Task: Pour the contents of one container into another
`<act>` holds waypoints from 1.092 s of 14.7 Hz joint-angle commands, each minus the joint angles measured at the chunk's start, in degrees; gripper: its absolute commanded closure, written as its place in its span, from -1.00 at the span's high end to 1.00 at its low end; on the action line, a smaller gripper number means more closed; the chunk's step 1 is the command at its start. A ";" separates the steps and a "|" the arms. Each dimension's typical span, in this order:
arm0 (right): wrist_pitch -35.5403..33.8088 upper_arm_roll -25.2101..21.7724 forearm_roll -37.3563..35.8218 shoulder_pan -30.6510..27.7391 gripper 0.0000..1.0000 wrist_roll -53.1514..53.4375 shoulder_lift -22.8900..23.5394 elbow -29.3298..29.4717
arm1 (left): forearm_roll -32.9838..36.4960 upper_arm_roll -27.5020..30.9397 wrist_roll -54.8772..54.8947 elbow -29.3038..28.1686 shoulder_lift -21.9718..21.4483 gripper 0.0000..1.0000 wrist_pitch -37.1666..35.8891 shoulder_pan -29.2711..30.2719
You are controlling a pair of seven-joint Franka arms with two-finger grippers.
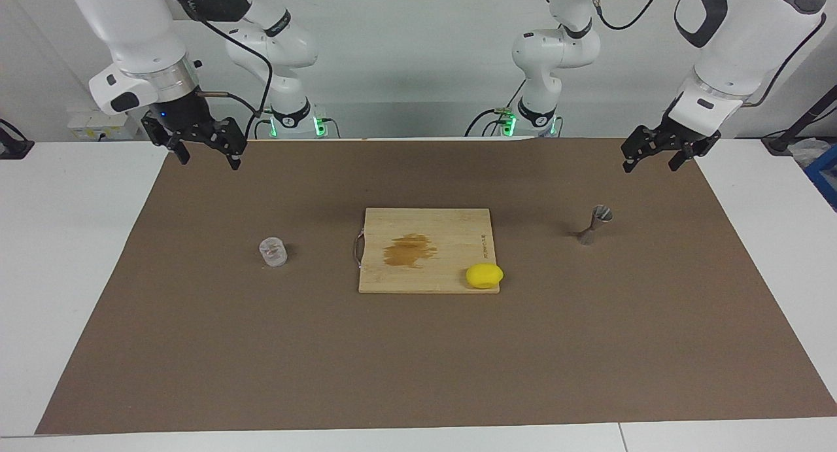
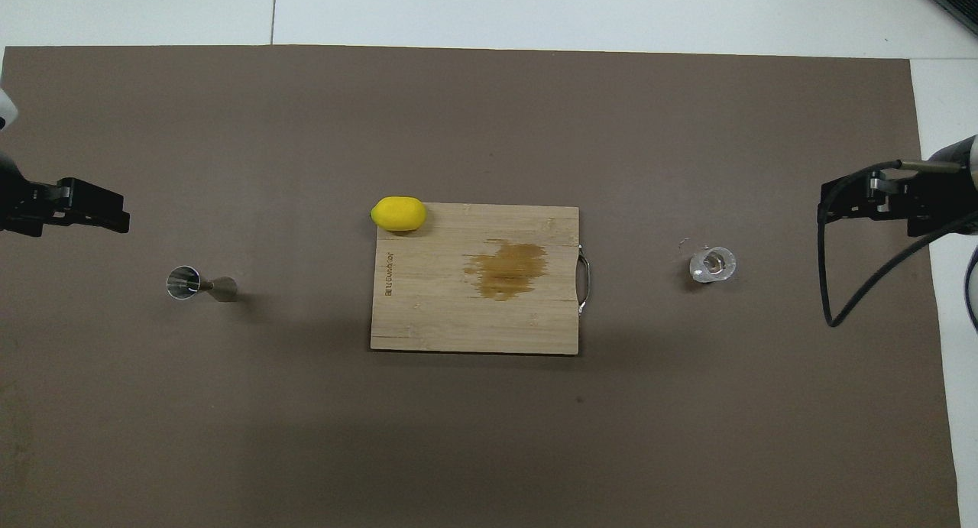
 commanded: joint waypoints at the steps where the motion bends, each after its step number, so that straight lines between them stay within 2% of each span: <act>1: -1.34 0.42 -0.31 -0.51 1.00 -0.26 0.19 0.74 | 1.19 0.52 -0.55 -0.96 -1.15 1.00 -0.13 -0.71; 3: -1.43 0.51 -0.31 -0.60 1.00 -0.35 0.01 0.39 | 1.10 0.95 -0.37 -2.18 -1.67 1.00 0.65 -0.44; 6: -1.25 0.42 -0.31 -0.69 1.00 -0.08 -0.95 -1.37 | 0.05 0.96 0.24 -7.18 -3.34 1.00 7.75 2.19; 8: -1.25 0.33 -0.23 -0.78 1.00 -0.26 -1.13 -1.90 | -4.24 1.04 2.34 -8.87 -3.43 1.00 10.49 4.73; 12: -1.34 0.16 -0.23 -0.69 1.00 -0.52 -1.66 -2.87 | -6.63 1.04 9.45 -9.48 -1.68 1.00 12.87 7.03; 16: -1.25 0.16 -0.23 -0.69 1.00 -0.26 -1.75 -3.13 | -12.34 1.04 21.04 -10.71 0.96 1.00 14.98 11.33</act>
